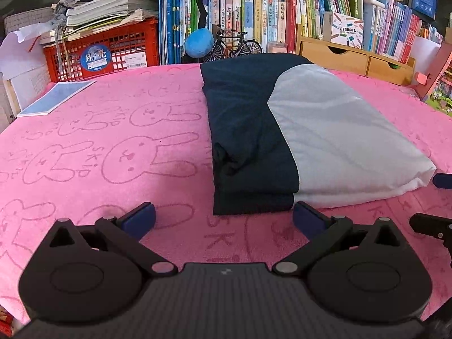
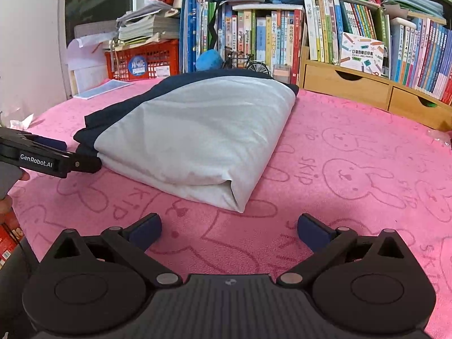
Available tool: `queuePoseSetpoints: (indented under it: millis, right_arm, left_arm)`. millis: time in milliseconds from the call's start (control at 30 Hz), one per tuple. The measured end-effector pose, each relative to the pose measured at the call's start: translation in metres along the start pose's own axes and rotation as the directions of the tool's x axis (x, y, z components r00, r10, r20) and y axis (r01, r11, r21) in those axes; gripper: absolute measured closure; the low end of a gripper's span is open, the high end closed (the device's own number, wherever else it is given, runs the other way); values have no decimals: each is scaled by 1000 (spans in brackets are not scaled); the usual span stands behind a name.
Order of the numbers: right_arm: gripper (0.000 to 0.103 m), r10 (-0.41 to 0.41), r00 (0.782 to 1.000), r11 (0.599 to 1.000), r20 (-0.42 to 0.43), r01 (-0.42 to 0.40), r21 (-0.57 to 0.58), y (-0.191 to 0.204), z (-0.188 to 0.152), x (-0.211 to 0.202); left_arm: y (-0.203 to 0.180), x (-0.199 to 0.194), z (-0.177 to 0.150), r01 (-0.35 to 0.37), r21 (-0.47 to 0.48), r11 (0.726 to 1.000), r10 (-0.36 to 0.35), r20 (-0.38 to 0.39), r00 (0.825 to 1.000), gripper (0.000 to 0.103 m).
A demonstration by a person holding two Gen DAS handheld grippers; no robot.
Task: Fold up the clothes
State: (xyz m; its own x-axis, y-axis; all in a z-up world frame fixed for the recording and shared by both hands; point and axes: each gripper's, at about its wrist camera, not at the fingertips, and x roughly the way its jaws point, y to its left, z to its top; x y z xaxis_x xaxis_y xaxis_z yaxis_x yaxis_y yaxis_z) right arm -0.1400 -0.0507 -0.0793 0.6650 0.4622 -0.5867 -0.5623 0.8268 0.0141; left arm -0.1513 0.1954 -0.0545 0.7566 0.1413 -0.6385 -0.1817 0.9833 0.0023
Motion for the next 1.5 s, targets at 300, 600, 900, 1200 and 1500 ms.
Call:
queuePoseSetpoints:
  millis: [300, 600, 900, 1200, 1500]
  right_arm:
    - [0, -15, 1000, 1000, -24, 15, -6, 1, 9, 0]
    - [0, -34, 998, 982, 59, 44, -181, 32, 18, -3]
    - [0, -46, 992, 797, 115, 106, -595, 118, 31, 28]
    - [35, 17, 998, 671, 67, 38, -741, 162, 50, 64]
    - [75, 7, 992, 787, 129, 74, -613, 142, 62, 57]
  left_arm:
    - [11, -5, 3, 58, 22, 998, -58, -31, 998, 0]
    - [12, -13, 6, 26, 86, 996, -25, -7, 1000, 0]
    - [60, -10, 45, 270, -169, 948, -276, -15, 961, 0]
    - [82, -3, 54, 357, -232, 905, -373, -27, 928, 0]
    - [108, 33, 60, 455, -412, 790, -520, -56, 852, 0]
